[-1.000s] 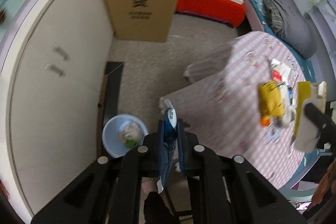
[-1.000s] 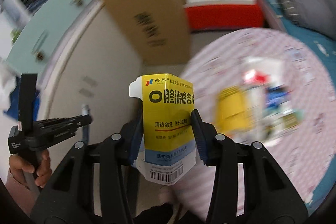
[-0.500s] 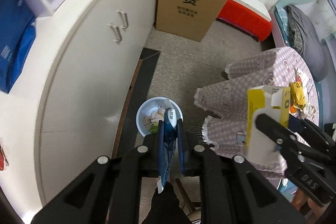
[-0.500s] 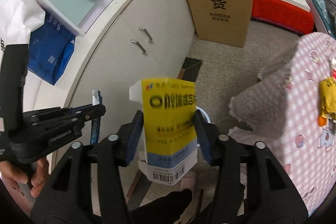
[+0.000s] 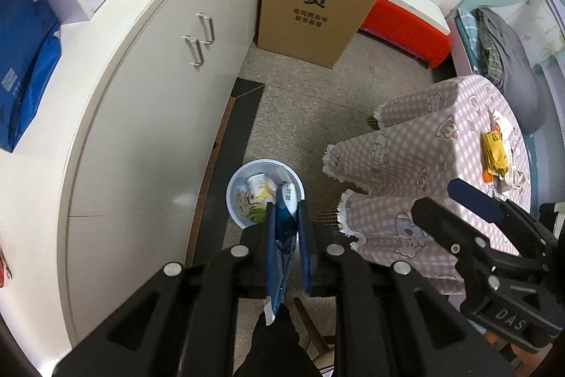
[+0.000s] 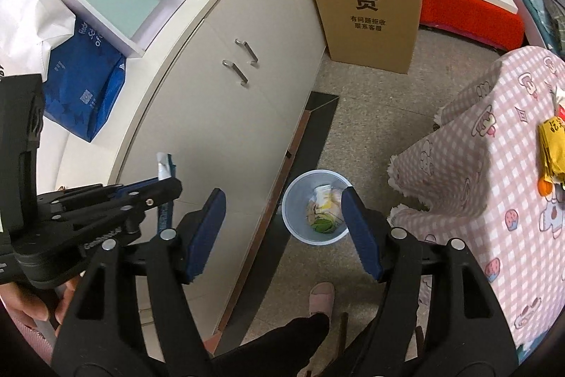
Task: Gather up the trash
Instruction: 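Carry both items to the bin while the right tool opens, dropping the medicine box in, then open the left tool over the bin to drop the blue pen, then move both open tools back toward the trash on the table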
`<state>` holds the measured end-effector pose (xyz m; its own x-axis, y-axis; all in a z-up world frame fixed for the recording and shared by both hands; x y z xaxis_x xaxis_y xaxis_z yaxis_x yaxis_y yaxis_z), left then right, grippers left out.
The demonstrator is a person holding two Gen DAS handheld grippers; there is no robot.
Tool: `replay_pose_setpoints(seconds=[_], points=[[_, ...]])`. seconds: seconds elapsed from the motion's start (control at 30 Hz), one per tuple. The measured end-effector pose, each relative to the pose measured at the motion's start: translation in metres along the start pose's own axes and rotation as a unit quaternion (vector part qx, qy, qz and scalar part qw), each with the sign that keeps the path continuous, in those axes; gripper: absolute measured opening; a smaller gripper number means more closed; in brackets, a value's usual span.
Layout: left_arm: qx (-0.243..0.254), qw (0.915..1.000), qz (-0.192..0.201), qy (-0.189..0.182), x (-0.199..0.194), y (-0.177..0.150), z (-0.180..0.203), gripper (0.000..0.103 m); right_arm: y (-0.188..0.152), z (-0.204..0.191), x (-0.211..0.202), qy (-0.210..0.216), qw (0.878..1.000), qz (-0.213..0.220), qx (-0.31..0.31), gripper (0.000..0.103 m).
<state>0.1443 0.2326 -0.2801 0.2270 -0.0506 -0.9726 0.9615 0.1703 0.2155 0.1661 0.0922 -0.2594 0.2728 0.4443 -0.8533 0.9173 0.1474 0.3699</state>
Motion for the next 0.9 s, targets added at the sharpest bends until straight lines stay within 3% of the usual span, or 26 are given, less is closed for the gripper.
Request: replay_pose_setpoints(seconds=[0.47,0.53,0.6,0.63,0.73,0.9], points=[[0.027,0.9996,-0.003,-0.008,0.004,0.007,0.033,0.013,-0.006,0.025,-0.029,-0.008,0.999,0.030,0.035,0.069],[0.030,0.9995,-0.005,-0.004,0.005,0.009,0.035,0.018,-0.007,0.029,-0.031,-0.009,0.999,0.031,0.038,0.069],[0.028,0.9995,-0.011,0.003,0.008,0.010,0.035,0.047,-0.008,0.034,-0.033,-0.010,0.998,0.032,0.045,0.069],[0.026,0.9996,-0.010,0.009,0.009,0.011,0.034,0.051,-0.008,0.035,-0.033,-0.010,0.998,0.032,0.046,0.069],[0.024,0.9993,-0.026,0.012,0.015,0.010,0.033,0.058,-0.010,0.041,-0.035,-0.013,0.998,0.032,0.052,0.069],[0.016,0.9992,-0.032,0.014,0.017,0.007,0.033,0.060,-0.011,0.050,-0.038,-0.014,0.997,0.036,0.061,0.069]])
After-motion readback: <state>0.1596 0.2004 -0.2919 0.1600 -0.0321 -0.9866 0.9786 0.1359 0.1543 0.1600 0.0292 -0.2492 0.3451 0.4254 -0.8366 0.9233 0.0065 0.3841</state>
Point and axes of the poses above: each gripper's, at about its wrist camera, not at the fingertips, and x roughly the way its jaws point, z to its right, y to its top, the point moved 6 cm from there along x, roughly the way its jaws point, and after that the axes turned 4 degrees about y, right-handed, at the moved point
